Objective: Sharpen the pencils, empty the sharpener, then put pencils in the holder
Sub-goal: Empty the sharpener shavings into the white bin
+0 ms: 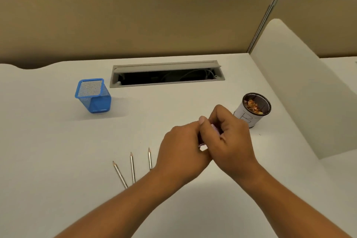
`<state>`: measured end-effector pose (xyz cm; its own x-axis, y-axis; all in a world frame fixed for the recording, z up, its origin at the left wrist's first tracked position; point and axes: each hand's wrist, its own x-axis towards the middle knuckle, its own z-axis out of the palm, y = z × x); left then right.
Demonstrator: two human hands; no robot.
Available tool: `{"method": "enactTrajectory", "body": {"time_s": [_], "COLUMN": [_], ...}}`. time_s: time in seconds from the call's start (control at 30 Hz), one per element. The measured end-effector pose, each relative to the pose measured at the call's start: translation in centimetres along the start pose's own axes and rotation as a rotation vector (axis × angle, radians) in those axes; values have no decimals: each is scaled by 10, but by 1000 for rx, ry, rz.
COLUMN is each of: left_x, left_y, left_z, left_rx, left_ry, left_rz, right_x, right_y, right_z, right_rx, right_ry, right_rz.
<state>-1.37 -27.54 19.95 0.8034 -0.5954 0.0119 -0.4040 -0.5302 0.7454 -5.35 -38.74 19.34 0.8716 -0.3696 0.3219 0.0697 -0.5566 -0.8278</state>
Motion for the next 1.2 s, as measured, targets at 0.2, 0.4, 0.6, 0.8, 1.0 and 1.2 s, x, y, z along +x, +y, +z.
{"method": "enactTrajectory", "body": {"time_s": [0.2,0.4,0.6,0.8,1.0,1.2], "left_x": [47,95,154,192,204,208], "left_y": [10,20,35,31,17,14], "left_z": [35,65,93,102,106,110], "left_rx": [-77,87,226,6,25,-17], "left_ry": [-136,-127,-54,-288,-301,-342], "left_rz": [-73,-62,29,205,276,247], "right_x": [28,53,88,108,105,100], "right_y": [42,81,120,154,165,168], "right_z": [-28,-45,-62,-101,-124,-129], "right_rx": [139,70,-118,-11,238,484], "right_ry": [-48,69,216,166,7,-5], "right_rz": [20,58,152,394,577,739]}}
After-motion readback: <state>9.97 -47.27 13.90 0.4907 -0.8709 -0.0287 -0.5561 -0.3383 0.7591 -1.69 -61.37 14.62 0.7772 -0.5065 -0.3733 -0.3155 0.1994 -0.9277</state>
